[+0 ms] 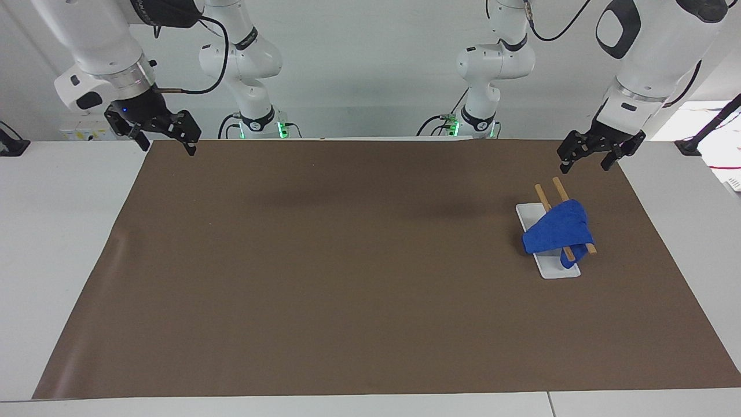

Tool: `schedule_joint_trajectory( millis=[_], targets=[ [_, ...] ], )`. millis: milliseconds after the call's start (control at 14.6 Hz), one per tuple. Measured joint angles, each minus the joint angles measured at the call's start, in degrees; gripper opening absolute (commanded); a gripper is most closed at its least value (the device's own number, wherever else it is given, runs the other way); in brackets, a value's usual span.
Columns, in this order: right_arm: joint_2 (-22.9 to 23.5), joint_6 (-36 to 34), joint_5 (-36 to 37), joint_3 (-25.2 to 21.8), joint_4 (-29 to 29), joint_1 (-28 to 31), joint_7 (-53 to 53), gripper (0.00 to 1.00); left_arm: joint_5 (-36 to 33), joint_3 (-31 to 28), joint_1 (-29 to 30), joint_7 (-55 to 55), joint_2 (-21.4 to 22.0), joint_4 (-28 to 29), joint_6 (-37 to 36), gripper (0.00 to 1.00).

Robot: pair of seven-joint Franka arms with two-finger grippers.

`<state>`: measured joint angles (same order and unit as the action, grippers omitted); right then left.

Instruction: Right arm passes towel to left arm to hang

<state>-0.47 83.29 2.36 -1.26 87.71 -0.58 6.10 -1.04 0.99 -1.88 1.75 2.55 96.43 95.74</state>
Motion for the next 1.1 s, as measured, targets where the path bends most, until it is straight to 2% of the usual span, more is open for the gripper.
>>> schedule_joint_trajectory(
  millis=[1099],
  targets=[
    [0.0,0.0,0.0,0.0,0.0,0.0,0.0,1.00,0.0,0.0,0.0,-1.9,0.2,0.0,-1.7,1.00]
  ],
)
